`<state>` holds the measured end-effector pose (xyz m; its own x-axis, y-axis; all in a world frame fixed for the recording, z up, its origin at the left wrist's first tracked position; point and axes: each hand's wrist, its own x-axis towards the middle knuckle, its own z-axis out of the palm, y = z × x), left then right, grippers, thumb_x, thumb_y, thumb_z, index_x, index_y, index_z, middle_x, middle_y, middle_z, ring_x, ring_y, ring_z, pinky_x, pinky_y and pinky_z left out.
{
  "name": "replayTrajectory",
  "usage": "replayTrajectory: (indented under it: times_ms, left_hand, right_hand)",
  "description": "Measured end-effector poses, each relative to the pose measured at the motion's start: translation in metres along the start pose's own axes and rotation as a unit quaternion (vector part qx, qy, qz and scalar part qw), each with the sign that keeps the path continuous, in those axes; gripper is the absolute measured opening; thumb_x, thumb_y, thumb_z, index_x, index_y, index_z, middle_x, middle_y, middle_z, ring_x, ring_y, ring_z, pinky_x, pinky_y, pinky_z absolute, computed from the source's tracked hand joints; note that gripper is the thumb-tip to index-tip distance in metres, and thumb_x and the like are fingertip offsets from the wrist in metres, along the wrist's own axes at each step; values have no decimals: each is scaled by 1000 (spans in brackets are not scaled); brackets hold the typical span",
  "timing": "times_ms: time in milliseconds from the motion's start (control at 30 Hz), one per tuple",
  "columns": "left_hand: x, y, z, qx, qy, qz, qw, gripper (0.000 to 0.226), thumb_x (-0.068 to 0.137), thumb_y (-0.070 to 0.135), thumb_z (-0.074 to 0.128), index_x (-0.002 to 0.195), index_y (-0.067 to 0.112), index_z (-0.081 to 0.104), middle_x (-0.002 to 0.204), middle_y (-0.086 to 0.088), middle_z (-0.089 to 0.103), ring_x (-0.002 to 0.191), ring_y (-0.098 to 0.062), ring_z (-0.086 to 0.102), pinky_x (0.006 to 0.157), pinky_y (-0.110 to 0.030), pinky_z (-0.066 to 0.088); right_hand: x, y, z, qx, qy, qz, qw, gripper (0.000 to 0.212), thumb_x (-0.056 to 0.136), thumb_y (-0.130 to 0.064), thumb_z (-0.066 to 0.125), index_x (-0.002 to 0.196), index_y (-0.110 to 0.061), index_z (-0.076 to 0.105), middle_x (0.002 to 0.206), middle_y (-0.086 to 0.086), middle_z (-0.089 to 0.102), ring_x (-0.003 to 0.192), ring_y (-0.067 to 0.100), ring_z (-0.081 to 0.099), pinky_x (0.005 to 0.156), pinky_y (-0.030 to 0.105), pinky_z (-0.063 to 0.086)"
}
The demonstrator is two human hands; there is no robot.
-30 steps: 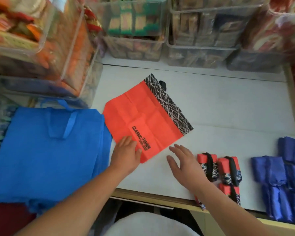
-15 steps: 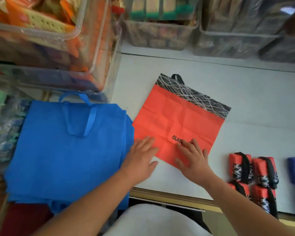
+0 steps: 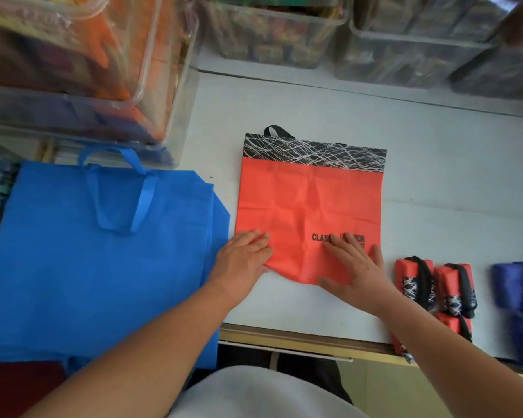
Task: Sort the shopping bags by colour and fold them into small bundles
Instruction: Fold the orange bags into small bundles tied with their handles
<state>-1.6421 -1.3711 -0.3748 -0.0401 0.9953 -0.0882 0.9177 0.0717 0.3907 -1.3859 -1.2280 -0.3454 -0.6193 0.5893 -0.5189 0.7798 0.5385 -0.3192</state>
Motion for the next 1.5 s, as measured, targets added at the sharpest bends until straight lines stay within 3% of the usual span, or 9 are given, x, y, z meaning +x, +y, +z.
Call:
replayTrajectory:
  times_ms: [200, 433, 633, 733, 867, 1033, 1200, 1300, 1500]
  left_hand:
    - [13, 2, -27, -106, -48, -43, 992, 17, 95, 35, 59, 94, 24, 72, 105, 1, 74, 106, -23, 65, 90, -32, 53]
    - [8, -5, -84, -120, -73, -4, 990, 38, 94, 63, 38, 94, 32, 60, 82, 8, 57, 85, -16, 57, 71, -37, 50]
    - [-7, -4, -103, -152, -72, -79, 982, 35, 99, 53, 56, 77, 28, 43, 58, 5, 43, 60, -16, 45, 58, -36, 41]
    - [-6, -2, -119, -213, -39, -143, 966, 32, 98, 53, 57, 80, 27, 53, 61, 2, 52, 59, -15, 50, 60, -38, 46]
    - [10, 10, -124, -208, 87, -200, 954, 39, 100, 64, 38, 102, 32, 60, 91, 15, 67, 87, -8, 61, 79, -36, 50]
    - [20, 20, -98, -18, 123, -37, 992, 36, 93, 29, 60, 124, 11, 63, 151, -12, 50, 146, -31, 38, 119, -52, 32]
    - [25, 20, -66, 14, -91, 28, 995, 51, 98, 36, 53, 148, 23, 51, 163, -2, 37, 154, -21, 27, 125, -52, 21]
    - [37, 17, -62, 20, -213, -36, 976, 59, 105, 42, 46, 160, 33, 26, 171, 4, 12, 155, -19, 20, 126, -42, 14]
    - [45, 17, -42, 74, -183, -41, 979, 68, 95, 49, 60, 155, 27, 37, 163, 1, 25, 142, -25, 32, 117, -43, 28]
  right_hand:
    - [-16, -5, -17, 6, -34, -44, 998, 129, 50, -105, 42, 159, -36, 29, 165, -18, 22, 156, 13, 13, 126, 46, 8]
    - [-57, 14, -35, -47, 209, -171, 962, 30, 93, -31, 54, 109, -17, 75, 121, -1, 74, 115, 24, 70, 85, 49, 61]
    - [-62, 10, -69, 166, 150, -26, 974, 25, 101, -32, 59, 86, -16, 70, 64, -15, 63, 54, 8, 54, 55, 22, 47]
    - [-55, 13, -71, 300, 111, 55, 946, 18, 99, -28, 63, 85, -17, 65, 70, -15, 58, 68, 11, 53, 65, 26, 43]
    - [-25, 13, -64, 361, 124, 126, 916, 45, 101, -30, 61, 143, -16, 56, 146, -9, 53, 135, 10, 48, 116, 30, 33]
    - [17, 22, -63, 281, 122, 203, 930, 45, 103, -33, 54, 141, -7, 55, 139, 12, 61, 129, 31, 55, 99, 36, 43]
    - [42, 34, -63, 194, 171, 227, 939, 28, 99, -40, 58, 88, -14, 55, 99, 7, 59, 95, 33, 59, 73, 35, 36]
    - [56, 35, -61, 169, 170, 237, 942, 32, 92, -49, 66, 100, -18, 64, 108, 1, 52, 101, 28, 59, 77, 36, 43]
    - [65, 24, -61, 81, 240, 226, 941, 46, 86, -33, 74, 124, -12, 57, 126, 12, 49, 114, 37, 51, 86, 47, 48]
